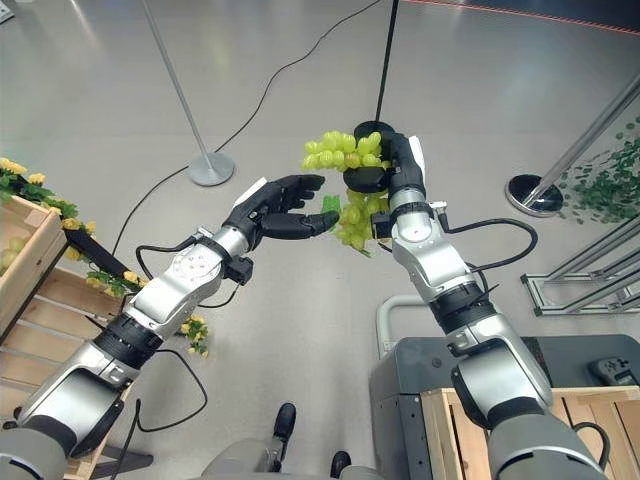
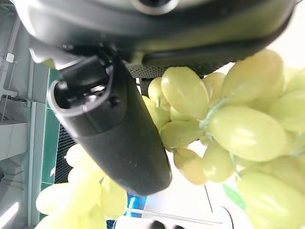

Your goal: Pick up the fruits from the basket on one side to the basket on the other side

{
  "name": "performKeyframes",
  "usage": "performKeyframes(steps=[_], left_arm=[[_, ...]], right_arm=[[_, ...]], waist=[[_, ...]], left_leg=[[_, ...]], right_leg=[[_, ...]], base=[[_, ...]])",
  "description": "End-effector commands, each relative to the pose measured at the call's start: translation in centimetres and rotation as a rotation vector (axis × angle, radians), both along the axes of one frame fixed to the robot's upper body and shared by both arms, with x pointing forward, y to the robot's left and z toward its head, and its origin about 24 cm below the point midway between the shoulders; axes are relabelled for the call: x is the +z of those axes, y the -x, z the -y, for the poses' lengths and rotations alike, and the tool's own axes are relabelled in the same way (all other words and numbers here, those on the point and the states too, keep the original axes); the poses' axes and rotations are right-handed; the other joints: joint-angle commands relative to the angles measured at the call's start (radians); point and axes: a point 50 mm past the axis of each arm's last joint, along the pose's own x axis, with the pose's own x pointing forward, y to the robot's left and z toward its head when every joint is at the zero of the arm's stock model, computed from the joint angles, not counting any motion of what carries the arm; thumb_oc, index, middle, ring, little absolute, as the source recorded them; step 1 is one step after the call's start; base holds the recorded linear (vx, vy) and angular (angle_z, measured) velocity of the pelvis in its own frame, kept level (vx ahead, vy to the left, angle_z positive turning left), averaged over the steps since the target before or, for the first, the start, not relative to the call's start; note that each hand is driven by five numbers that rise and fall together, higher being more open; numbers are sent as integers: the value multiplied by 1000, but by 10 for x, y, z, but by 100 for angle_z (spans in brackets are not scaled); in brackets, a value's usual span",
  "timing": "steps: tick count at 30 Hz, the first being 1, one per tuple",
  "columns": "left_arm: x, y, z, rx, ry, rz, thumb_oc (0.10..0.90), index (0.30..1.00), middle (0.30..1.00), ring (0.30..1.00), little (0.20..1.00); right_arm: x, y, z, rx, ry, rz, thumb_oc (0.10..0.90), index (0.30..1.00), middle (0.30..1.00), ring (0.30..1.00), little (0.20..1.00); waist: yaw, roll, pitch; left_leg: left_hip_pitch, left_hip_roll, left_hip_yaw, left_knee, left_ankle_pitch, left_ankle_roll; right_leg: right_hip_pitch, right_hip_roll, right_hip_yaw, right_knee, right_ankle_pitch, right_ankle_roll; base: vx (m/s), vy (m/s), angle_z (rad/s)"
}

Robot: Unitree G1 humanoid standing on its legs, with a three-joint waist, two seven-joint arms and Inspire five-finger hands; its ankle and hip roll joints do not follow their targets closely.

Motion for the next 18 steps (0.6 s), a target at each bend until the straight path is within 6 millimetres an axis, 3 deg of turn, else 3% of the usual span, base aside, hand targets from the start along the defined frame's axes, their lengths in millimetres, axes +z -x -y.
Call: performKeyframes(steps=[1, 10, 18], left_arm=[[4, 4, 7, -61, 128, 2, 800, 900, 900, 900, 900], [-1, 1, 15, -90, 187, 29, 800, 900, 900, 900, 900], [4, -9, 19, -72, 181, 45, 800, 900, 900, 900, 900]], right_arm=[[53, 6, -9, 51, -68, 258, 400, 300, 300, 300, 300], [47, 7, -31, 172, -142, 205, 400, 300, 300, 300, 300], [30, 8, -54, 308, -224, 79, 400, 300, 300, 300, 300]], waist=[[11, -33, -211], [-2, -36, -212], [-19, -41, -218]], left_leg=[[112, 62, 91, 2, -151, -49], [119, 63, 102, 2, -154, -49], [122, 67, 116, 2, -153, -52]], right_leg=[[-87, -66, -11, 0, 120, 18], [-85, -66, 0, 0, 121, 17], [-86, -65, 10, 0, 124, 17]], base=[[0, 0, 0], [0, 0, 0], [0, 0, 0]])
